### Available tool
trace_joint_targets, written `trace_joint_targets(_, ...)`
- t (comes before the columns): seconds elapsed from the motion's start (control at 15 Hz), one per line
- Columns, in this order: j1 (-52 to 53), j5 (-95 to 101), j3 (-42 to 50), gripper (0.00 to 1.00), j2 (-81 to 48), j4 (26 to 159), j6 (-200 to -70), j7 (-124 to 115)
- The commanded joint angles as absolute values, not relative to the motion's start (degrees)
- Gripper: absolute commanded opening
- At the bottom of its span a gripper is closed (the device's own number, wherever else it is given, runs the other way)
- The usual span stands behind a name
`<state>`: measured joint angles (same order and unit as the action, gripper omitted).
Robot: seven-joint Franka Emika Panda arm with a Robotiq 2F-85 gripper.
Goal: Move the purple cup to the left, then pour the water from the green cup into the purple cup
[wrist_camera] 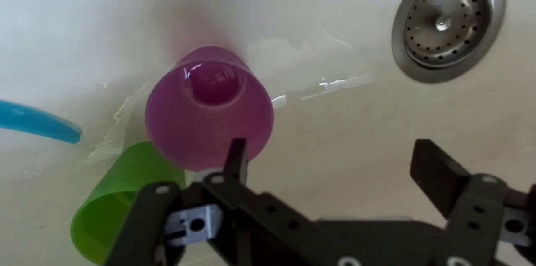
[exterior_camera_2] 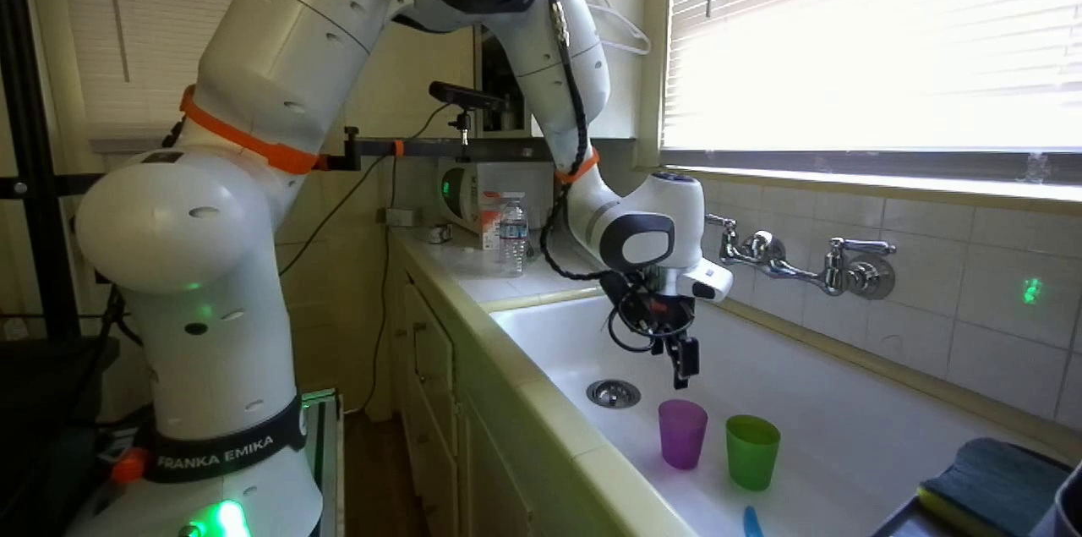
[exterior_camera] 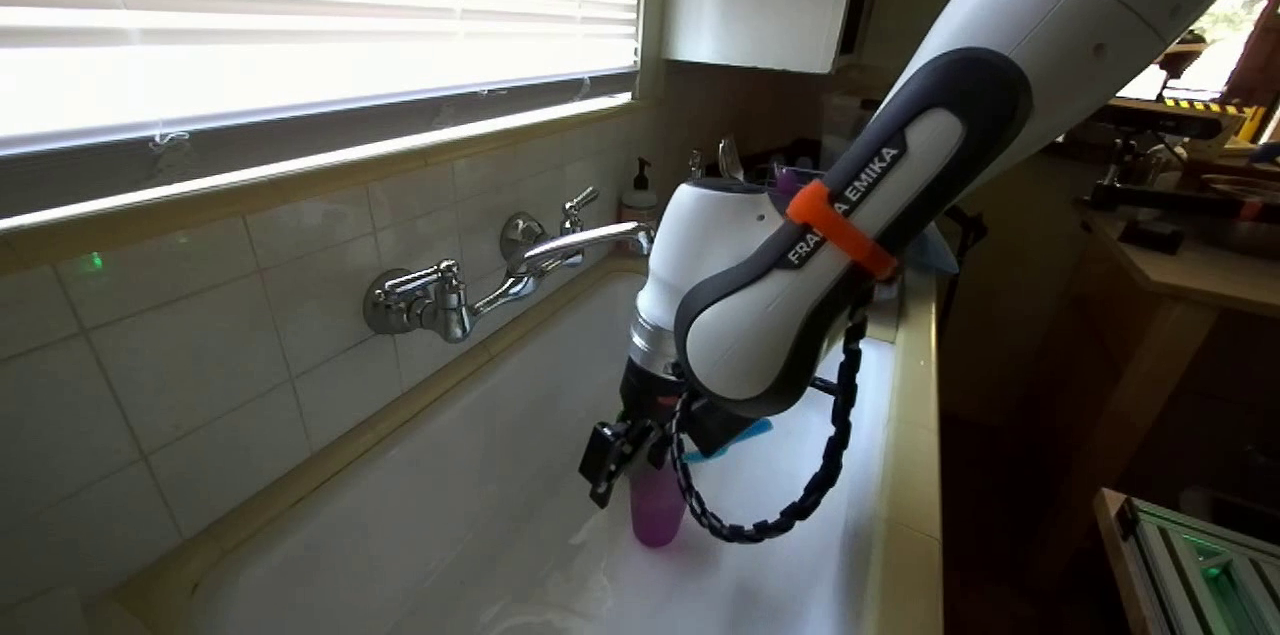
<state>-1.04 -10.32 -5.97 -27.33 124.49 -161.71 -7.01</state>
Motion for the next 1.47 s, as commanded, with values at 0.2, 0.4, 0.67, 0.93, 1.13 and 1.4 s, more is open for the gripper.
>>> trace_joint_targets(0.2,-1.4,-9.1,0.4,1.0,-19.0,129.9,-158.8,-8.3)
trace_joint_targets(0.4,-1.9,-7.0,4.1,1.0,-17.2,130.4,-156.3,-8.2)
trace_joint_targets(0.67,-2.4,-8.6,2.7,1.0,-19.3,128.4,-158.5,-7.2)
trace_joint_targets(0.93,-2.2,-8.6,2.3,1.0,-19.4,128.4,-158.5,-7.2)
trace_joint_targets(1.13,0.2,-1.1,5.9,1.0,-20.2,128.5,-160.6,-7.5)
trace_joint_targets(1.4,-1.2,3.9,6.9,1.0,-20.7,128.4,-161.2,-3.5)
